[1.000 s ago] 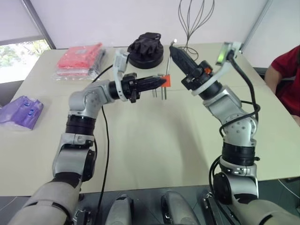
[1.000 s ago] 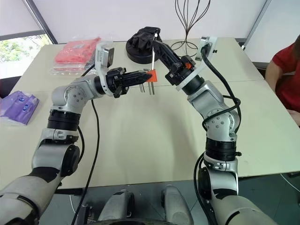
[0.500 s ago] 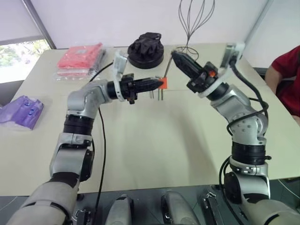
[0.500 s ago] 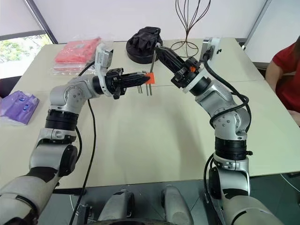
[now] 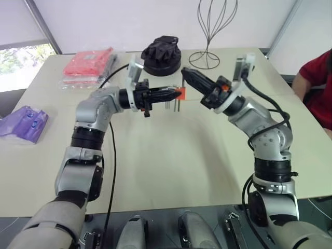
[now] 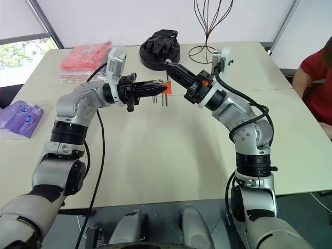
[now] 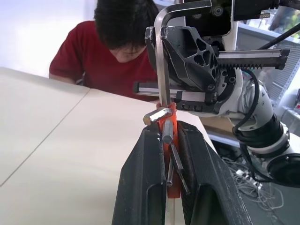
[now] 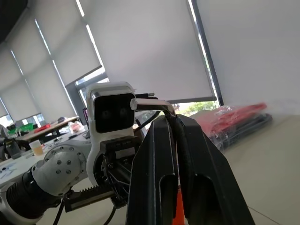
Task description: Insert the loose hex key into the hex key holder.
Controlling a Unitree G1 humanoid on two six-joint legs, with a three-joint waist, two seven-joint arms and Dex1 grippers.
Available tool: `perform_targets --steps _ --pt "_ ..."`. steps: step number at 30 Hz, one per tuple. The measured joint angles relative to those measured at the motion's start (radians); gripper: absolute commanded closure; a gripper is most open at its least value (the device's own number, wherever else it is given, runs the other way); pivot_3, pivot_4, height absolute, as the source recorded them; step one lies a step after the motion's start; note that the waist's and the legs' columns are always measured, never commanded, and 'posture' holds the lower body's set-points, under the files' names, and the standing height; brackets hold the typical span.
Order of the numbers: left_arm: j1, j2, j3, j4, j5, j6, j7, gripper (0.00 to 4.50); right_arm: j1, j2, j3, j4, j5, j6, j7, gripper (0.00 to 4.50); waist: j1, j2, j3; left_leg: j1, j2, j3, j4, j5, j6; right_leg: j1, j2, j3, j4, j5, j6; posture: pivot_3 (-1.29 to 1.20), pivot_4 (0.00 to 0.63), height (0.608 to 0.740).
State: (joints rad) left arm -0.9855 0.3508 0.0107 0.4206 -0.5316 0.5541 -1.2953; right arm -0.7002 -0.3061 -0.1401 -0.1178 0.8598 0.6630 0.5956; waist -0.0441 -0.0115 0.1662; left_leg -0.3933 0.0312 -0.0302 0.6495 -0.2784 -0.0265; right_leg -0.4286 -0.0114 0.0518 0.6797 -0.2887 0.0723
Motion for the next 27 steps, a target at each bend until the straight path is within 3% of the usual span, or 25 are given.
perform_targets --steps 6,11,17,23,27 --pt "0.000 -0.008 0.001 -0.006 -0.001 -0.019 -0.010 4.50 0.026 0.001 -0.004 0.001 0.010 0.045 -0.026 0.39 0.002 0.000 0.000 0.000 0.000 0.000 0.000 0.000 0.000 0.000 0.000 0.000 0.000 0.000 0.000 0.00 0.150 0.740" --pt "0.000 -0.002 0.001 0.002 0.001 -0.022 -0.011 4.50 0.093 -0.092 -0.020 -0.120 0.066 0.126 -0.021 0.39 0.004 0.000 0.000 -0.001 0.000 0.000 0.000 0.000 0.000 0.000 0.000 0.000 -0.001 0.000 0.000 0.00 0.150 0.740" --pt "0.047 0.035 -0.001 0.002 0.021 -0.017 -0.009 4.50 0.278 -0.331 -0.021 -0.370 0.146 0.257 0.047 0.39 0.001 0.000 0.000 0.000 0.000 -0.001 0.000 0.000 0.001 0.002 0.001 0.000 -0.004 0.000 0.000 0.00 0.150 0.740" --pt "0.198 0.022 0.006 -0.006 -0.003 0.175 0.116 4.50 0.308 -0.348 -0.016 -0.398 0.116 0.245 0.042 0.39 0.002 -0.001 0.000 0.000 0.000 -0.001 0.000 0.000 0.001 0.002 0.001 0.000 -0.004 0.000 0.000 0.00 0.150 0.740" --pt "0.309 0.010 0.004 -0.007 0.001 0.258 0.213 4.50 0.306 -0.303 0.012 -0.382 0.078 0.214 0.014 0.39 0.004 -0.001 0.001 -0.001 0.000 -0.001 0.000 0.000 0.001 0.002 0.001 0.000 -0.005 0.000 0.000 0.00 0.150 0.740"
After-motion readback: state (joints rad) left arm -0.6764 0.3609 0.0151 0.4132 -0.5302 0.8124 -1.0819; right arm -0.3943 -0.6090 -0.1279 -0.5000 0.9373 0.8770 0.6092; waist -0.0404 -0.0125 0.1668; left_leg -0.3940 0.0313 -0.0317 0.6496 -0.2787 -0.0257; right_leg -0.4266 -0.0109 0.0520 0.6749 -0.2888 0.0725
